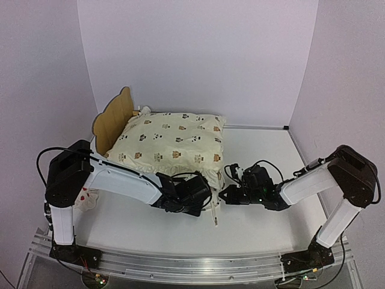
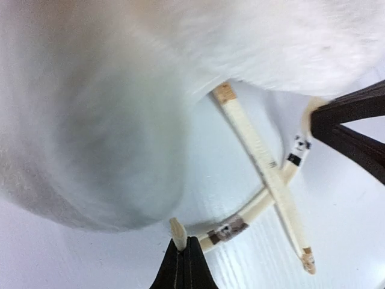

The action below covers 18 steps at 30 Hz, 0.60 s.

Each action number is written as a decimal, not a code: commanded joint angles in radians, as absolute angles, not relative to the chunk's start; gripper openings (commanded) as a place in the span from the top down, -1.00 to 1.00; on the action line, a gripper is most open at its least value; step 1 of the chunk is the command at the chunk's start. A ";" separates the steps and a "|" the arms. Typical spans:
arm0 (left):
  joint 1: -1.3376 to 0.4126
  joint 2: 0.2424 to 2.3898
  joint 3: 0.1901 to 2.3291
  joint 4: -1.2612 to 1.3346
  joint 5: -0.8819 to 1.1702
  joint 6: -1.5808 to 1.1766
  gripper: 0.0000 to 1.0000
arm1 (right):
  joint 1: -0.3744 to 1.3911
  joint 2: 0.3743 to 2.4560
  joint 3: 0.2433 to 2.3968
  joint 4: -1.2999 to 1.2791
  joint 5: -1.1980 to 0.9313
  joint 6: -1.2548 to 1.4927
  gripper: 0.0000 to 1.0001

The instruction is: Set up the pet bed

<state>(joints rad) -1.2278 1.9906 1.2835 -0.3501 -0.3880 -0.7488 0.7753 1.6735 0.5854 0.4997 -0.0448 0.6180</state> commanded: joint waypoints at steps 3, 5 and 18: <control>-1.246 1.914 1.389 -0.273 -0.350 -0.624 1.00 | 0.781 1.597 0.563 0.497 -0.047 0.615 1.00; -1.246 1.928 1.411 -0.253 -0.327 -0.594 1.00 | 0.780 1.581 0.554 0.494 -0.044 0.611 1.00; -1.224 2.094 1.591 -0.231 -0.230 -0.497 1.00 | 0.780 1.489 0.509 0.447 -0.013 0.593 1.00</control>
